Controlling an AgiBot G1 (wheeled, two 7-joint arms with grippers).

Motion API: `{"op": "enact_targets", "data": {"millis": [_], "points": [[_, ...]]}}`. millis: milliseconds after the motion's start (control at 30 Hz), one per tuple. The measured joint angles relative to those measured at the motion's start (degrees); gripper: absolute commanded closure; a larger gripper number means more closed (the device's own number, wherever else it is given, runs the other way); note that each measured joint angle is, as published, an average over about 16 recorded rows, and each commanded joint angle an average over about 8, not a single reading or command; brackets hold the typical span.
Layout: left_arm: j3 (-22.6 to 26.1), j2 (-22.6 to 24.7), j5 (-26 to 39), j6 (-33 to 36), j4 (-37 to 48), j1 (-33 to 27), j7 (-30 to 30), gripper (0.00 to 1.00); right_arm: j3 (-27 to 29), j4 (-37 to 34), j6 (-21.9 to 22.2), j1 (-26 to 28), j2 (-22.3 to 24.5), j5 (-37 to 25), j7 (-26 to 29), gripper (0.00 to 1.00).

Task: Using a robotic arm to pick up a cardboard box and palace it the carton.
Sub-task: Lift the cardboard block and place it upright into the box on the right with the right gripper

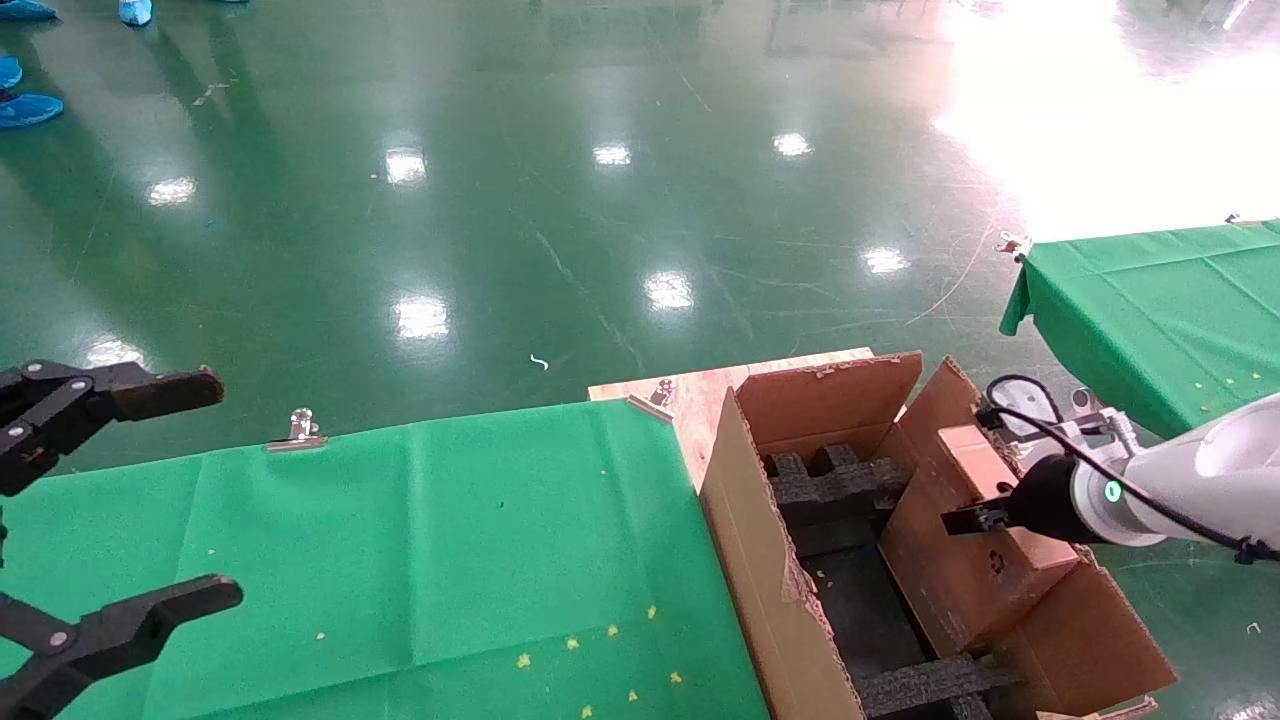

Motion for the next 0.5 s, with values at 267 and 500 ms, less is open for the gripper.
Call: {"op": "enact_targets", "data": {"millis": [267, 500], "points": [[0.0, 0.0, 0.0, 0.0, 0.0, 0.0, 0.0, 0.0, -0.5, -0.1, 0.1, -2.8, -1.7, -2.7, 5.0, 1.0], [0.0, 0.0, 0.0, 0.0, 0.0, 0.0, 0.0, 0.0, -0.8, -0.3, -0.2, -4.9, -3.3, -4.1, 8.2, 1.0]]}}
